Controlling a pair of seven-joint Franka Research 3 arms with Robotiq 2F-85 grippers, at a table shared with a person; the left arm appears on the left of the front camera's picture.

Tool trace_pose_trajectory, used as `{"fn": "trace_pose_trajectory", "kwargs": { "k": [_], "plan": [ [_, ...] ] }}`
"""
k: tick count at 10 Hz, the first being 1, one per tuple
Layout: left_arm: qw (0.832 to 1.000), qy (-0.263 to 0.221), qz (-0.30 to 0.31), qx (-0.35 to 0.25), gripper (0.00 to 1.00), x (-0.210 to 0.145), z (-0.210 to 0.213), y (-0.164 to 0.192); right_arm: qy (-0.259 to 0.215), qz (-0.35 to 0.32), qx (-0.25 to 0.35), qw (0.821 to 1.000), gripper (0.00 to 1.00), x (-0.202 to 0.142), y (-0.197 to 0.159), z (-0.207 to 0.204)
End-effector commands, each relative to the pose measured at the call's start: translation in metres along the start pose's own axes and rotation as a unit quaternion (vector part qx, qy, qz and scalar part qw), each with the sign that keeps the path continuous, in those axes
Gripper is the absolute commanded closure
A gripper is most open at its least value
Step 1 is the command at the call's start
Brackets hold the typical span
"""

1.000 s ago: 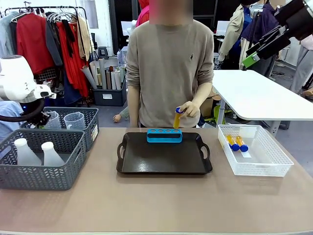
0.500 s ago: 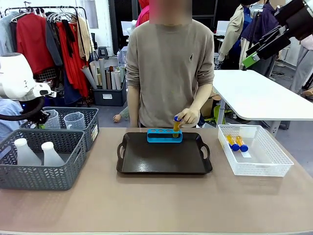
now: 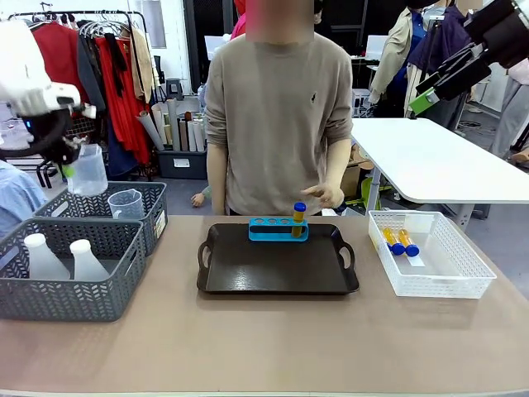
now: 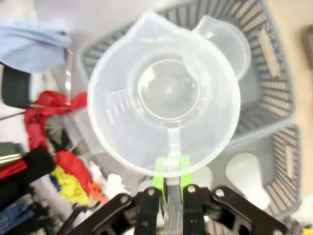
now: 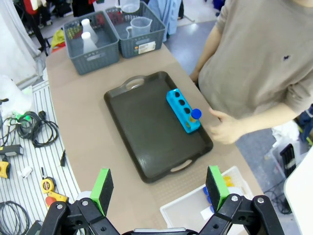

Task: Prepare the laboratory tools.
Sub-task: Pick up one Large Measuring Cup and place it on the Handle tray.

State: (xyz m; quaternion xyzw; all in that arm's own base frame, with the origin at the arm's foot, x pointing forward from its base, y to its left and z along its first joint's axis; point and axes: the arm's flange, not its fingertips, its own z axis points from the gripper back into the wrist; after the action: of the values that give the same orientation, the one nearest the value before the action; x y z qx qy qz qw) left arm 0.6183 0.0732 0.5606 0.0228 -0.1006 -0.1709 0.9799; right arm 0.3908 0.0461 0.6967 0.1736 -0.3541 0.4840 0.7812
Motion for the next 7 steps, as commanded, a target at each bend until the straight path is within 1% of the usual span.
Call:
{"fn": "trace_pose_trajectory", "kwargs": {
  "k": [1,3,4,6,7],
  "plan": [
    [0.999,-0.010,-0.036,0.011,1.00,0.014,0.050,-0.005,-0.011,0.001,0.006,1.000,0.00,0.002,0.000,0.000],
    [0.995,-0.027,-0.091,-0.004,1.00,0.025,0.124,-0.028,-0.011,0.001,0.006,1.000,0.00,0.002,0.000,0.000],
    [0.991,-0.033,-0.125,-0.024,1.00,0.028,0.156,-0.037,-0.011,0.001,0.006,1.000,0.00,0.002,0.000,0.000],
    [0.983,-0.039,-0.171,-0.047,1.00,0.028,0.217,-0.055,-0.011,0.001,0.006,1.000,0.00,0.002,0.000,0.000],
    [0.980,-0.045,-0.187,-0.043,1.00,0.025,0.243,-0.061,-0.011,0.001,0.006,1.000,0.00,0.002,0.000,0.000]
  ]
}}
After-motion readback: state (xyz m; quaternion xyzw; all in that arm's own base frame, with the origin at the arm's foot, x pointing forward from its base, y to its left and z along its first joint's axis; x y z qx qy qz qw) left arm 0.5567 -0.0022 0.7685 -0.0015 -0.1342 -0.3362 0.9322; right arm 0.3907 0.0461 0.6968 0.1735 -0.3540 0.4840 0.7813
